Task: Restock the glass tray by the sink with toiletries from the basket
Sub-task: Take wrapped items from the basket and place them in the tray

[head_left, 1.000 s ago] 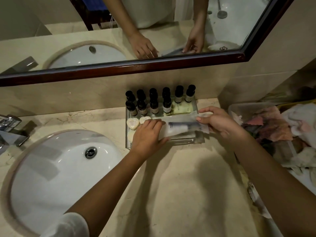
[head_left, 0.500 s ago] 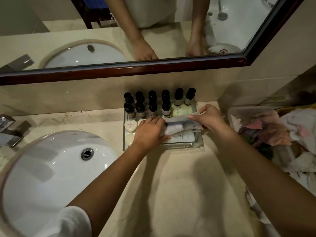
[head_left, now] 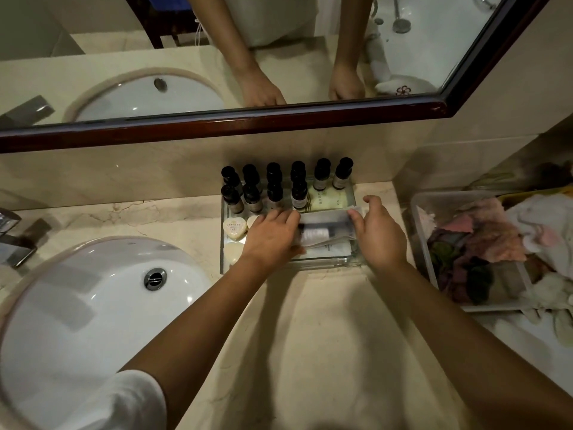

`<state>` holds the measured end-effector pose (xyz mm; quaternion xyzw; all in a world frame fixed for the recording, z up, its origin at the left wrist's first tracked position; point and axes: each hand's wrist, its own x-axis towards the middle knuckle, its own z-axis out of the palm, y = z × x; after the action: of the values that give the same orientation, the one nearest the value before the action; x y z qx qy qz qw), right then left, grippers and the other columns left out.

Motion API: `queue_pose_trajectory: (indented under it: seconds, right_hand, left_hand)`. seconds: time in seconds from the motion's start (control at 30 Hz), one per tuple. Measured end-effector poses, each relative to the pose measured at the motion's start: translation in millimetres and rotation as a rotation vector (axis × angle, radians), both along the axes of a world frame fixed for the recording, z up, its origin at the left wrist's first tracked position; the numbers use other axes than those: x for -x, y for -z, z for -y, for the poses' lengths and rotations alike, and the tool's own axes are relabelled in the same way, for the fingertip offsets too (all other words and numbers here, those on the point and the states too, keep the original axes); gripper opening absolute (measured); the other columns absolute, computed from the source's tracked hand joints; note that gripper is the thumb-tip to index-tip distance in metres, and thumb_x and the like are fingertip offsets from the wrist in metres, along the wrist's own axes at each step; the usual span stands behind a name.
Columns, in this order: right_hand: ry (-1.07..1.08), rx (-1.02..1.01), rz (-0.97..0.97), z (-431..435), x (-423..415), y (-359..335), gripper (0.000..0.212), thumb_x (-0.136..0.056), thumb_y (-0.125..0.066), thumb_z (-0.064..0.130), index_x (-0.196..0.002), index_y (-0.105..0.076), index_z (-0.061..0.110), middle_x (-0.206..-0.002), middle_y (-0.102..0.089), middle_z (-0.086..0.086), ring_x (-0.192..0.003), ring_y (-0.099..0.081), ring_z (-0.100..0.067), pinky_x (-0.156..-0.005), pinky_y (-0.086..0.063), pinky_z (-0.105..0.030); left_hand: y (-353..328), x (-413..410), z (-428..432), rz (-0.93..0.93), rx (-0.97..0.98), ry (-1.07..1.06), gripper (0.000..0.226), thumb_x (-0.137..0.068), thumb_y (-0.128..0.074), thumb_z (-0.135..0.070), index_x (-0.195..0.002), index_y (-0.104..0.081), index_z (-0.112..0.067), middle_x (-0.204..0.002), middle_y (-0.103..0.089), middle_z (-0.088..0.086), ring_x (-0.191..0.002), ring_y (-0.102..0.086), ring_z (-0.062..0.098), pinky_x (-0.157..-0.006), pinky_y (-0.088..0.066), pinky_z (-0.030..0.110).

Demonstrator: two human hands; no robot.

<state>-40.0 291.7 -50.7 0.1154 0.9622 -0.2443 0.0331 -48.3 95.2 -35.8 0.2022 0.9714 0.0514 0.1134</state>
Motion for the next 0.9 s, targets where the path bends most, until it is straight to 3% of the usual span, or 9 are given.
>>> queue_pose_trajectory:
  seconds: [0.13,0.27,0.43,0.57,0.67,0.77,0.9]
  right_hand:
    - [-0.069,0.029,-0.006,4.6,-8.2,1.7,0.060,-0.093,-0.041,0.051,-0.138,-0.032,0.012,-0.130,-0.052,-0.010,-0.112,-0.055,-0.028,-0.082,-0.045,-0.034]
    - [-0.111,0.036,0.021,8.2,-7.1,8.7,0.064,-0.089,-0.049,0.048,-0.139,-0.033,0.011,-0.133,-0.048,-0.011,-0.119,-0.046,-0.026,-0.096,-0.039,-0.035]
    - [0.028,0.360,0.077,5.9,-4.8,7.2,0.070,-0.085,-0.062,0.039,-0.143,-0.027,0.020,-0.142,-0.038,-0.008,-0.130,-0.034,-0.027,-0.108,-0.033,-0.043]
    - [0.150,0.624,0.145,1.1,-1.2,3.1,0.068,-0.083,-0.063,0.044,-0.140,-0.027,0.036,-0.133,-0.043,0.002,-0.125,-0.043,-0.026,-0.102,-0.041,-0.051]
    - [0.259,0.787,0.142,1.7,2.3,-2.4,0.050,-0.093,-0.053,0.035,-0.138,-0.036,0.028,-0.126,-0.046,0.002,-0.119,-0.050,-0.023,-0.101,-0.044,-0.045]
    - [0.256,0.779,0.137,2.5,4.3,-3.0,0.039,-0.096,-0.050,0.026,-0.134,-0.046,0.023,-0.138,-0.046,-0.003,-0.122,-0.049,-0.023,-0.104,-0.042,-0.043]
    - [0.271,0.745,0.132,1.0,5.1,-5.1,0.035,-0.097,-0.048,0.023,-0.131,-0.051,0.017,-0.131,-0.052,-0.005,-0.119,-0.050,-0.021,-0.102,-0.042,-0.035]
  left_hand:
    - [0.3,-1.1,1.2,0.001,-0.003,0.005,0.057,-0.084,-0.060,-0.050,-0.125,-0.039,-0.016,-0.138,-0.044,0.003,-0.128,-0.036,0.021,-0.101,-0.032,0.034]
    - [1.2,0.7,0.1,0.002,0.004,0.020,0.054,-0.084,-0.060,-0.048,-0.123,-0.040,-0.017,-0.135,-0.046,0.003,-0.126,-0.037,0.021,-0.099,-0.033,0.033]
    - [1.1,1.0,-1.7,0.000,0.013,0.024,0.054,-0.084,-0.061,-0.047,-0.124,-0.040,-0.017,-0.136,-0.046,0.003,-0.126,-0.037,0.021,-0.099,-0.033,0.034]
    - [-0.6,0.4,-1.6,0.000,0.032,0.028,0.060,-0.083,-0.061,-0.050,-0.127,-0.038,-0.016,-0.138,-0.044,0.002,-0.128,-0.035,0.021,-0.100,-0.032,0.034]
    - [-1.0,-0.5,-1.7,-0.007,0.032,0.026,0.063,-0.083,-0.058,-0.054,-0.128,-0.038,-0.015,-0.138,-0.043,0.002,-0.128,-0.035,0.021,-0.101,-0.032,0.034]
    - [0.0,-0.7,-2.6,-0.010,0.033,0.016,0.059,-0.084,-0.058,-0.053,-0.126,-0.039,-0.015,-0.137,-0.044,0.002,-0.128,-0.035,0.021,-0.100,-0.032,0.034]
    - [-0.1,-0.3,-4.8,0.002,0.029,-0.007,0.057,-0.084,-0.059,-0.049,-0.125,-0.039,-0.015,-0.137,-0.044,0.002,-0.128,-0.035,0.021,-0.099,-0.032,0.034]
